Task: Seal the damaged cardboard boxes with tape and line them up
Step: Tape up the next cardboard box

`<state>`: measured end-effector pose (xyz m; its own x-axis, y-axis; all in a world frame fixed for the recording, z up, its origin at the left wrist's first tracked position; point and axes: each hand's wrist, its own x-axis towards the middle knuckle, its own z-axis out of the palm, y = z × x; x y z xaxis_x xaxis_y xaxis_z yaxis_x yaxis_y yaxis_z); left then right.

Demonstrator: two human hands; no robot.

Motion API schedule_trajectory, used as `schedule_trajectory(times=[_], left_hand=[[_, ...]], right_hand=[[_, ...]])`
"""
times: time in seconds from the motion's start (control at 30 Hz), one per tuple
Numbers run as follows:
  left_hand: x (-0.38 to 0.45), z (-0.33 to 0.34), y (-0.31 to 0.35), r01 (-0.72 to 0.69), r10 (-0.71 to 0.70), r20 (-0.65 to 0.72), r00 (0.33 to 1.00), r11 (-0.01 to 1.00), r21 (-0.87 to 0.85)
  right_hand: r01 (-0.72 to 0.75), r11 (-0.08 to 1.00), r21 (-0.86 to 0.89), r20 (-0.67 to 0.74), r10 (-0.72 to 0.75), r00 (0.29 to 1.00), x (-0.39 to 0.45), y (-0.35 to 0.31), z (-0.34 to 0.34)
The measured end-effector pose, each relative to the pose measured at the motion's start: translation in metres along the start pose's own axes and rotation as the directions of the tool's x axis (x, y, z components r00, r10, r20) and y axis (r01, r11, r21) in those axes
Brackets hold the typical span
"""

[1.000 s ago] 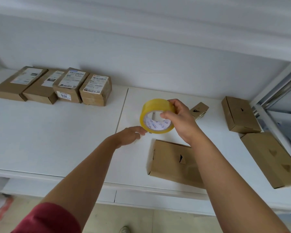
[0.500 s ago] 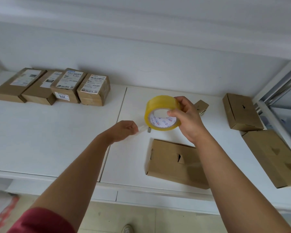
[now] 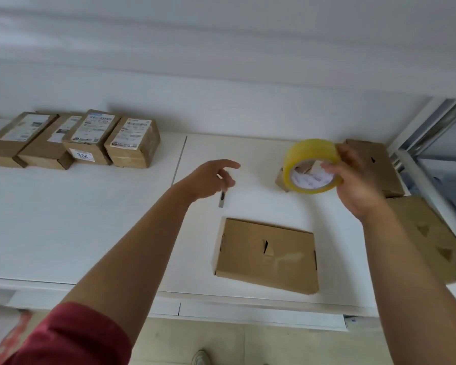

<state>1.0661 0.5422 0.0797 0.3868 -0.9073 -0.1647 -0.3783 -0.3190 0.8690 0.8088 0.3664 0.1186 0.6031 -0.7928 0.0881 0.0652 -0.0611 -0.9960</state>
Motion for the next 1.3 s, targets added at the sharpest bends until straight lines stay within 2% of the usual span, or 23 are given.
schedule_trajectory(times=[0.13, 0.23, 0.4, 0.43, 0.47, 0.53, 0.57, 0.6, 0.67, 0.73, 0.8, 0.9, 1.0, 1.2, 1.3], left_hand=[[0.023, 0.040, 0.008, 0.090, -0.093, 0.054, 0.994, 0.995, 0.051], [0.033, 0.063, 0.007, 0.179, -0.173, 0.087, 0.981, 0.982, -0.060], [0.030, 0.072, -0.002, 0.242, -0.199, 0.170, 0.965, 0.927, -0.286], [0.028, 0.071, -0.004, 0.261, -0.215, 0.180, 0.960, 0.918, -0.298], [0.027, 0.070, -0.005, 0.279, -0.230, 0.188, 0.955, 0.911, -0.305], [0.028, 0.068, -0.006, 0.293, -0.244, 0.186, 0.952, 0.901, -0.321], [0.028, 0.068, -0.007, 0.289, -0.243, 0.172, 0.955, 0.897, -0.334], [0.028, 0.069, -0.008, 0.277, -0.238, 0.151, 0.959, 0.898, -0.342], [0.026, 0.071, -0.011, 0.257, -0.235, 0.107, 0.966, 0.916, -0.308], [0.023, 0.075, -0.015, 0.251, -0.242, 0.066, 0.968, 0.940, -0.230], [0.020, 0.080, -0.022, 0.242, -0.241, 0.031, 0.970, 0.950, -0.195], [0.016, 0.084, -0.027, 0.222, -0.233, -0.041, 0.972, 0.959, -0.179], [0.016, 0.078, -0.026, 0.198, -0.209, -0.072, 0.975, 0.972, -0.129], [0.015, 0.075, -0.021, 0.185, -0.194, -0.073, 0.978, 0.976, -0.116], [0.014, 0.079, -0.020, 0.188, -0.198, -0.061, 0.978, 0.972, -0.140]], right_hand=[[-0.133, 0.898, -0.419, 0.004, 0.149, 0.989, -0.015, 0.028, -0.044], [-0.236, 0.862, -0.449, -0.037, 0.246, 0.969, -0.028, 0.043, -0.061], [-0.340, 0.854, -0.394, -0.157, 0.301, 0.940, -0.036, 0.059, -0.076], [-0.343, 0.830, -0.441, -0.197, 0.283, 0.939, -0.038, 0.058, -0.076], [-0.303, 0.789, -0.534, -0.250, 0.194, 0.948, -0.042, 0.056, -0.073], [-0.065, 0.728, -0.682, -0.260, -0.159, 0.952, -0.057, 0.053, -0.056], [0.082, 0.708, -0.702, -0.188, -0.295, 0.937, -0.068, 0.051, -0.041], [0.193, 0.692, -0.696, -0.070, -0.333, 0.940, -0.081, 0.052, -0.024], [0.278, 0.657, -0.701, 0.209, -0.183, 0.961, -0.100, 0.060, 0.009], [0.288, 0.549, -0.784, 0.351, 0.010, 0.936, -0.109, 0.077, 0.030], [0.278, 0.434, -0.857, 0.327, 0.041, 0.944, -0.113, 0.091, 0.040], [0.206, 0.372, -0.905, 0.227, 0.013, 0.974, -0.113, 0.099, 0.048], [0.159, 0.378, -0.912, 0.196, 0.061, 0.979, -0.111, 0.104, 0.051], [0.086, 0.466, -0.880, 0.144, 0.090, 0.985, -0.105, 0.103, 0.054], [0.082, 0.459, -0.885, 0.148, 0.109, 0.983, -0.106, 0.100, 0.054]])
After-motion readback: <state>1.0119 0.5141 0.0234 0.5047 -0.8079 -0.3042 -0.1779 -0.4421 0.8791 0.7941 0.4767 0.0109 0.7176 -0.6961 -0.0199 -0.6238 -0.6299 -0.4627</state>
